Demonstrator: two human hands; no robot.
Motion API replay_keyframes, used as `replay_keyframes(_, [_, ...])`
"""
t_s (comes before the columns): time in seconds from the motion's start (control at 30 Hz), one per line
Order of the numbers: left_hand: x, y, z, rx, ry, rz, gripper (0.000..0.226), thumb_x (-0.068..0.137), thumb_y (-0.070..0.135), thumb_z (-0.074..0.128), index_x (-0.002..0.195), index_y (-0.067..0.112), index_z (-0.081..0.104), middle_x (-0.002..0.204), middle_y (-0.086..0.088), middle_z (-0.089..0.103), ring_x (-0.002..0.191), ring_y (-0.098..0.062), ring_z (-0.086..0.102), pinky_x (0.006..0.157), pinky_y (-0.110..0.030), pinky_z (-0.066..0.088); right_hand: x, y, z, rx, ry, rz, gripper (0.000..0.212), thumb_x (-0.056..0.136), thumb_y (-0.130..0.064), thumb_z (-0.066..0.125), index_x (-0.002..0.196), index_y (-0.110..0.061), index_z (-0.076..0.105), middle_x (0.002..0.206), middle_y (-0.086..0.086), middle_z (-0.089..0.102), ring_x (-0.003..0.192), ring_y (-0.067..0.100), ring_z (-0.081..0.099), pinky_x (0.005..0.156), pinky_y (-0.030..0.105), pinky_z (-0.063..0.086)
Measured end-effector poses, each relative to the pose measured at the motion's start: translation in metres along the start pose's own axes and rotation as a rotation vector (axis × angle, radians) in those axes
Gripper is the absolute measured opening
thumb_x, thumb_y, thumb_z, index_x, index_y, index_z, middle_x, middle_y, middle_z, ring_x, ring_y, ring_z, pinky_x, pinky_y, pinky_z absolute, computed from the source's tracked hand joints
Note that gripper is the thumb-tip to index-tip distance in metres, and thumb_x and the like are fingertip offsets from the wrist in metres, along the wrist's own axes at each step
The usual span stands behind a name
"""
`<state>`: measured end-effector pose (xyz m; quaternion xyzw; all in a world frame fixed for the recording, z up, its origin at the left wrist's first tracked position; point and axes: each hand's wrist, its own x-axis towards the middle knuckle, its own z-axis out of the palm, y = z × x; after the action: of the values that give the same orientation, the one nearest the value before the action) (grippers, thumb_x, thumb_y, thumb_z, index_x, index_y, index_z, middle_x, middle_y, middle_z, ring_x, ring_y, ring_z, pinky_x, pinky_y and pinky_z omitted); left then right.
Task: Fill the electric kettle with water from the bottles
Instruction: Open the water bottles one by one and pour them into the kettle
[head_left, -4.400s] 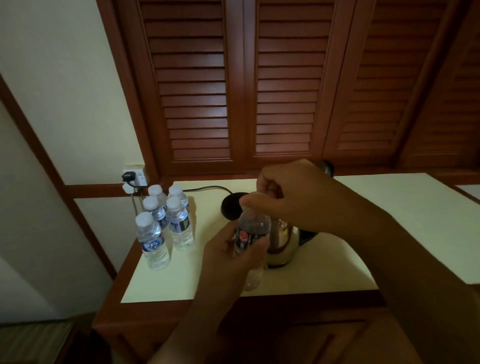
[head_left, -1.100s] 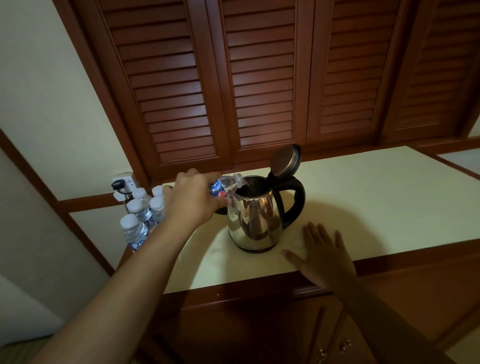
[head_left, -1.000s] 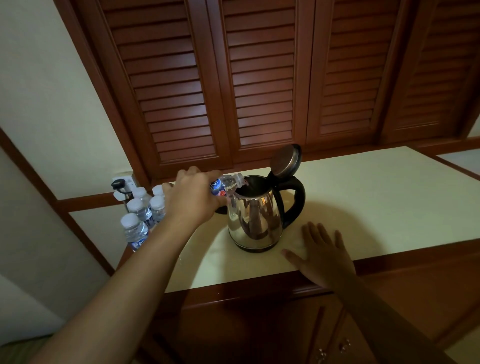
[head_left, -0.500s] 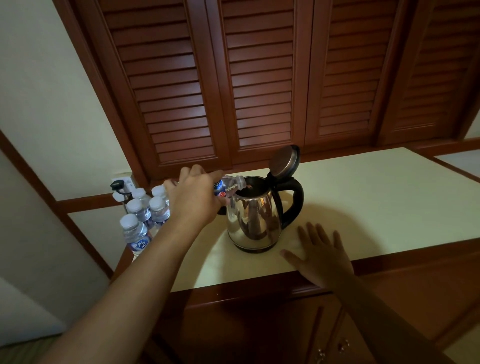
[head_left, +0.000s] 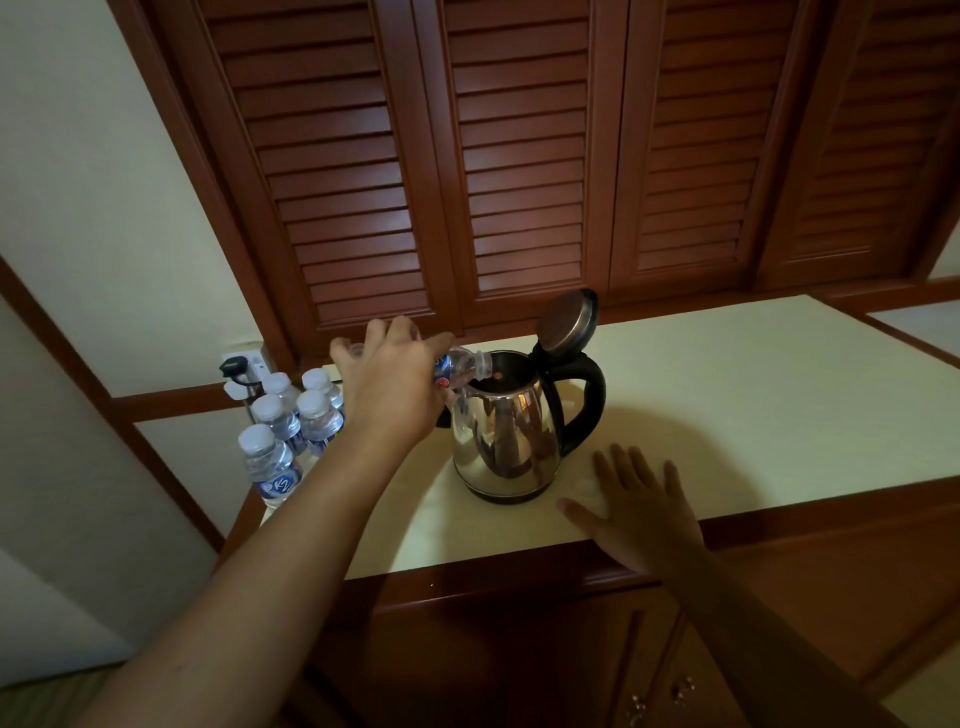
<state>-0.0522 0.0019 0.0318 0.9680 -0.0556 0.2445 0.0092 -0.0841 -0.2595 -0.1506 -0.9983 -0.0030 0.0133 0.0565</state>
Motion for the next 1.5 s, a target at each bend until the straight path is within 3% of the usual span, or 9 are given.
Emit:
replay_keyframes(0.73, [0.007, 0.001, 0.005, 0.125, 0.077, 0.139, 0.065, 0.079, 0.011, 0.077, 0.135, 0.039, 0.063, 0.131, -0.004, 0.057, 0.134, -0.033, 0.045, 0.114, -0.082, 0.009, -0.002, 0.002, 0.003, 0.053, 0.049, -0.044, 0.097, 0.086, -0.087, 0.004, 0.162, -0.026, -0.004, 0.17, 0.002, -0.008, 0.156, 0.022, -0.012, 0.124, 0.055, -0.006])
replay_keyframes(1.07, [0.007, 0.006, 0.005, 0.197, 0.124, 0.258, 0.057, 0.08, 0.009, 0.077, 0.132, 0.03, 0.067, 0.139, -0.011, 0.058, 0.15, -0.039, 0.034, 0.117, -0.079, -0.002, -0.005, 0.002, 0.002, 0.12, 0.128, -0.083, 0.066, 0.099, -0.067, 0.016, 0.154, -0.032, 0.025, 0.168, -0.001, 0.019, 0.157, 0.022, 0.007, 0.126, 0.053, 0.005])
replay_keyframes(1.27, [0.007, 0.007, 0.006, 0.227, 0.166, 0.341, 0.055, 0.08, 0.007, 0.072, 0.132, 0.025, 0.068, 0.143, -0.014, 0.057, 0.15, -0.042, 0.035, 0.119, -0.072, -0.008, -0.009, 0.002, -0.003, 0.141, 0.137, -0.116, 0.049, 0.104, -0.056, 0.025, 0.148, -0.037, 0.034, 0.167, -0.002, 0.023, 0.157, 0.022, 0.009, 0.125, 0.05, 0.001])
replay_keyframes(1.4, [0.006, 0.006, 0.008, 0.246, 0.186, 0.305, 0.054, 0.08, 0.008, 0.075, 0.131, 0.023, 0.067, 0.129, -0.013, 0.063, 0.134, -0.042, 0.05, 0.121, -0.072, 0.007, -0.01, 0.004, 0.0, 0.172, 0.208, -0.146, 0.045, 0.104, -0.052, 0.029, 0.142, -0.034, 0.045, 0.159, -0.002, 0.04, 0.152, 0.024, 0.026, 0.124, 0.046, 0.005])
replay_keyframes(1.47, [0.0, 0.002, 0.009, 0.216, 0.195, 0.239, 0.05, 0.081, 0.017, 0.074, 0.131, 0.023, 0.066, 0.119, -0.011, 0.064, 0.117, -0.04, 0.056, 0.115, -0.068, 0.027, -0.012, 0.004, 0.001, 0.262, 0.334, -0.255, 0.038, 0.102, -0.048, 0.036, 0.13, -0.03, 0.055, 0.137, -0.001, 0.06, 0.133, 0.025, 0.051, 0.121, 0.042, 0.017])
replay_keyframes(1.5, [-0.006, 0.001, 0.01, 0.18, 0.206, 0.202, 0.049, 0.082, 0.024, 0.074, 0.13, 0.023, 0.065, 0.116, -0.011, 0.064, 0.111, -0.039, 0.056, 0.107, -0.064, 0.037, -0.015, 0.004, 0.002, 0.361, 0.413, -0.332, 0.028, 0.102, -0.041, 0.045, 0.121, -0.026, 0.06, 0.118, -0.003, 0.065, 0.114, 0.025, 0.06, 0.115, 0.043, 0.031])
